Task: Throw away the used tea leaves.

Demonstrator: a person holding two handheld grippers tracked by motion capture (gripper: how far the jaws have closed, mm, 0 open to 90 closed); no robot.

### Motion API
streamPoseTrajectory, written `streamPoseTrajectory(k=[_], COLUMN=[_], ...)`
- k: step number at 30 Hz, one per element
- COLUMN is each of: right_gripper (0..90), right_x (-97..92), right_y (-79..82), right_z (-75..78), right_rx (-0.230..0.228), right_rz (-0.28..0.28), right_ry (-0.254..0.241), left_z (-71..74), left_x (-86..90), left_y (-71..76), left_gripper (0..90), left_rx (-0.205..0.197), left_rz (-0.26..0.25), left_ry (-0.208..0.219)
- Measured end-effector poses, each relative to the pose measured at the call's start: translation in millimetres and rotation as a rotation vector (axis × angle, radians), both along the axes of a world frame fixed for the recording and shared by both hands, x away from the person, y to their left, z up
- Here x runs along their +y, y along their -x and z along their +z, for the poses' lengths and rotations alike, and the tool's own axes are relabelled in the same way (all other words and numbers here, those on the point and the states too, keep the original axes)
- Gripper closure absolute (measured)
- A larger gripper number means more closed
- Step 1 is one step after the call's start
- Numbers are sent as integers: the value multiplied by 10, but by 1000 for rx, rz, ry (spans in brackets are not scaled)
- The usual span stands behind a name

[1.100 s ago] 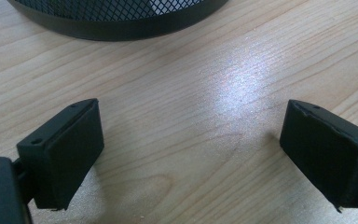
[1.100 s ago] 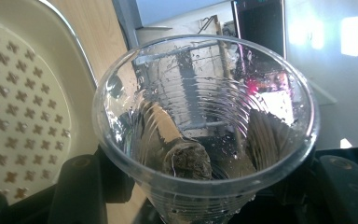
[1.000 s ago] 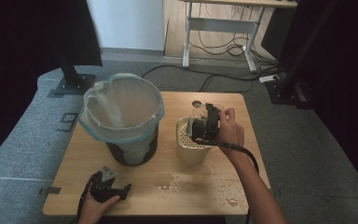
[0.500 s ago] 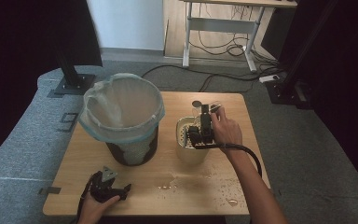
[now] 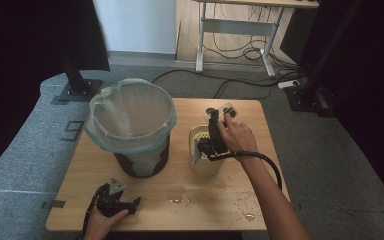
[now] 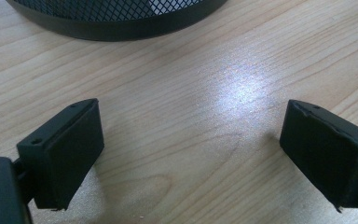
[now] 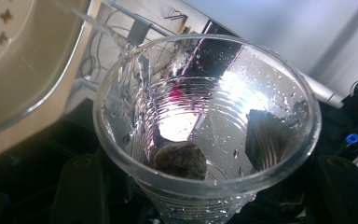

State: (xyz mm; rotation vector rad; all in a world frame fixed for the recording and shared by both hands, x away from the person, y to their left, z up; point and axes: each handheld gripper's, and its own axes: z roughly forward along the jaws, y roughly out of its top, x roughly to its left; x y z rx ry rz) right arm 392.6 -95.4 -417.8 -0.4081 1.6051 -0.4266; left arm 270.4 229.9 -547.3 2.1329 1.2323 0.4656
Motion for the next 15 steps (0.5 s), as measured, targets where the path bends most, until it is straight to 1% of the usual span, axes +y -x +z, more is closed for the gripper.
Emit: streamPoseTrajectory(k=[1,2,3,5,6,7,8,9,10,12,13,14,15], right_gripper=[383,386,386,390,393,393,393,395,397,401,404,404,406], right_x=[3,12,12,30,52,62,62,75,83,94,101,101,110], right_y=[3,14,14,28,28,30,30,40,48,60,64,64,66], right_z=[-18,-49,-49,-85,-103,-117,-117,-150,-153,-151,-145,-145,-146], right_rx=[-12,-22,-22,-31,-43,-43,-43,-55,-59,-69,-74,-74,-85], right_rz=[-1,0,0,4,17,14,14,18,24,33,39,39,41], right_ry=[21,67,67,120,194,232,232,285,306,331,357,357,380], left_z=[0,0,0,0,0,0,0,0,1,1,1,1,1], left_x=[0,0,0,0,0,1,1,1,2,2,2,2,2], left_y=[0,0,0,1,1,1,1,1,1,1,1,1,1], left_gripper=[57,58,58,57,57,58,57,57,57,57,57,58,58], left_rx=[0,0,0,0,0,0,0,0,0,0,0,0,0], left_rz=[0,-1,-1,-1,-1,-2,-2,-2,-3,-3,-4,-4,-4], left_ry=[0,0,0,0,0,0,0,0,-1,-1,-1,-1,-1])
